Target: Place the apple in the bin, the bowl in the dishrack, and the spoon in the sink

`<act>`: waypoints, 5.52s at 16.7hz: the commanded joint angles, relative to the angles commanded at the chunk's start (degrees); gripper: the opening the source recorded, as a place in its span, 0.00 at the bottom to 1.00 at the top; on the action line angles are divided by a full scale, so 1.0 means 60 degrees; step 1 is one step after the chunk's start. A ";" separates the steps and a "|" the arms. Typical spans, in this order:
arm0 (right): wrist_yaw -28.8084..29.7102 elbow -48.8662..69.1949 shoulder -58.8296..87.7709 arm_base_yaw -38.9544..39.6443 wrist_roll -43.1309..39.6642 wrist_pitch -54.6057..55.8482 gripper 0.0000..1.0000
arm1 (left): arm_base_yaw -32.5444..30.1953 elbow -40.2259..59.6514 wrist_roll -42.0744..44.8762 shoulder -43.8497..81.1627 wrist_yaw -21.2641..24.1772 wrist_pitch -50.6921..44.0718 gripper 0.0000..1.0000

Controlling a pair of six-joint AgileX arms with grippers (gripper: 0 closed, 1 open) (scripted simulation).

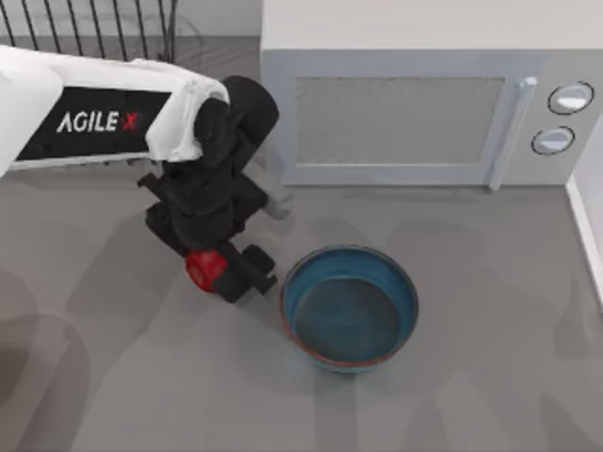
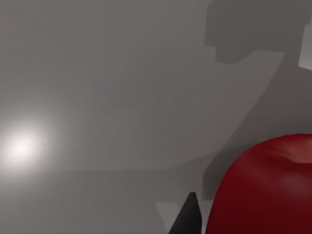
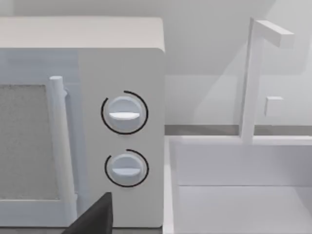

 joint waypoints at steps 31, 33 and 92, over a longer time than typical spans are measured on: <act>0.0000 0.0000 0.0000 0.0000 0.0000 0.0000 1.00 | 0.2187 0.2050 0.7581 -0.1960 -0.0490 -0.4561 0.00; 0.0000 0.0000 0.0000 0.0000 0.0000 0.0000 1.00 | 0.2620 0.1805 1.0055 -0.2162 -0.0749 -0.4907 0.00; 0.0000 0.0000 0.0000 0.0000 0.0000 0.0000 1.00 | 0.4299 -0.3165 2.6149 -0.4749 -0.3049 -0.4001 1.00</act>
